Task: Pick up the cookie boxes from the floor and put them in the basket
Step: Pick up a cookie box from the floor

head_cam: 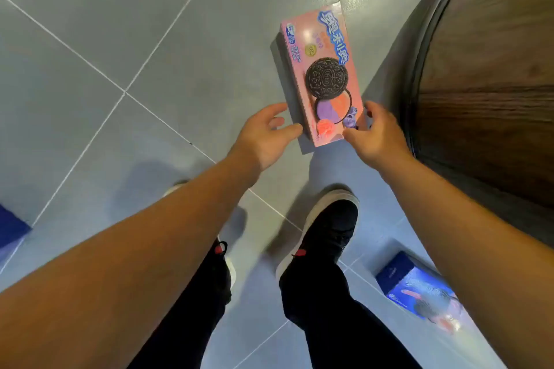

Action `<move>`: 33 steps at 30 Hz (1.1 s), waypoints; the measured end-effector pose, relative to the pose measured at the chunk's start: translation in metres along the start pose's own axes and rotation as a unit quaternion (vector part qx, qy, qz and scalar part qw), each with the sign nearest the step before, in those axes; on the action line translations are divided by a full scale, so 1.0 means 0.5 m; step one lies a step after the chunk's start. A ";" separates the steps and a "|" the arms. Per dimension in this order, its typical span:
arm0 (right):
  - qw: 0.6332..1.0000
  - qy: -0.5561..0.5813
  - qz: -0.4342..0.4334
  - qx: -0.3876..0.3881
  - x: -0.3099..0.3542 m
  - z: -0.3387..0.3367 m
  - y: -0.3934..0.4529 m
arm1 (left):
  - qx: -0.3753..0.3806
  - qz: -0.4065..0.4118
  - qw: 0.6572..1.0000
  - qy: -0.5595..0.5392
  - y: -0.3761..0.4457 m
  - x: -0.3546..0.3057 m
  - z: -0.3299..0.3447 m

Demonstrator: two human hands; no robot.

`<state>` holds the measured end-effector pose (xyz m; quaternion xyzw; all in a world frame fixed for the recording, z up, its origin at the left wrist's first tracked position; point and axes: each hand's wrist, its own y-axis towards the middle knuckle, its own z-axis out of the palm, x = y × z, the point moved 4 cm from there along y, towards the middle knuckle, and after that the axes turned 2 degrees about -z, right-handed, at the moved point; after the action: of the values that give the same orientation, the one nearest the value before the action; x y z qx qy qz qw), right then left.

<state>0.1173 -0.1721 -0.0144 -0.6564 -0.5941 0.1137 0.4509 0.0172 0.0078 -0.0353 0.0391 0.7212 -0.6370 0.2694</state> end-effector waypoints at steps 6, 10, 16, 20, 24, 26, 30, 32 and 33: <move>0.994 0.102 0.015 -0.040 -0.019 0.048 0.037 | 0.073 0.070 0.995 -0.012 0.065 0.017 0.052; 0.977 0.207 0.025 -0.045 0.008 0.058 0.017 | 0.082 0.129 0.988 -0.028 0.042 0.009 0.051; 0.937 0.339 0.087 -0.013 0.084 0.063 -0.072 | 0.064 0.035 0.993 -0.090 -0.070 -0.020 -0.027; 0.901 0.406 0.126 0.087 0.172 0.055 -0.176 | 0.076 0.005 0.994 -0.078 -0.207 -0.041 -0.090; 0.915 0.382 0.093 0.096 0.267 -0.006 -0.314 | 0.085 -0.002 0.995 -0.050 -0.400 -0.094 -0.153; 0.932 0.346 0.075 0.080 0.313 -0.049 -0.390 | 0.060 0.015 0.998 -0.011 -0.493 -0.133 -0.185; 0.990 0.139 -0.016 0.026 0.416 -0.171 -0.553 | -0.066 0.031 0.991 0.110 -0.669 -0.244 -0.271; 0.995 0.019 -0.096 -0.003 0.485 -0.246 -0.634 | -0.102 0.077 0.979 0.157 -0.762 -0.322 -0.318; 0.992 -0.030 -0.125 -0.007 0.517 -0.279 -0.671 | -0.121 0.111 0.968 0.190 -0.803 -0.359 -0.339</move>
<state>0.0549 -0.0456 0.4089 -0.5769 -0.6853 0.0718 0.4387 -0.0477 0.1444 0.4112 0.2067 0.8220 -0.4918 0.1993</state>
